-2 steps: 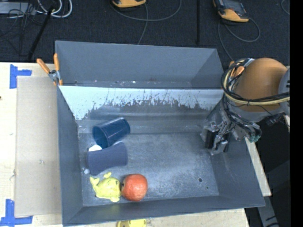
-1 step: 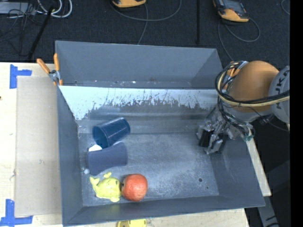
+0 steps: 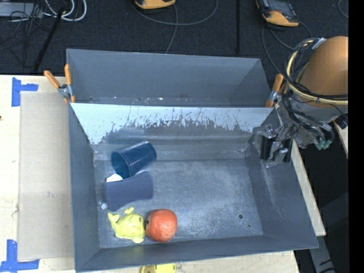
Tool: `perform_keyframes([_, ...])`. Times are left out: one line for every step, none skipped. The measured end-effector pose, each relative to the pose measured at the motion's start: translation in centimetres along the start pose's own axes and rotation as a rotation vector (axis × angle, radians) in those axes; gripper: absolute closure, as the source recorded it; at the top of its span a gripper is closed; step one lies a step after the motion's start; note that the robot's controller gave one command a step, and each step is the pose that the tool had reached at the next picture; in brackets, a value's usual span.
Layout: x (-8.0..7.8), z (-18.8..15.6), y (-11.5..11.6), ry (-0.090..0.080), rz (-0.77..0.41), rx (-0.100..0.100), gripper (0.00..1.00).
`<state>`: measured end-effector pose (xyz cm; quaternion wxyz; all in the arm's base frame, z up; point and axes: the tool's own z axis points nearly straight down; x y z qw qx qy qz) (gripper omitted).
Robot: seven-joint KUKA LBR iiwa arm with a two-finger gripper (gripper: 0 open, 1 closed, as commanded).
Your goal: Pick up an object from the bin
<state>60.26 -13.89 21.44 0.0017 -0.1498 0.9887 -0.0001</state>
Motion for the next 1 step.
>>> perform_keyframes([0.02, 0.05, 0.02, 0.001, 0.001, -0.001, 1.0])
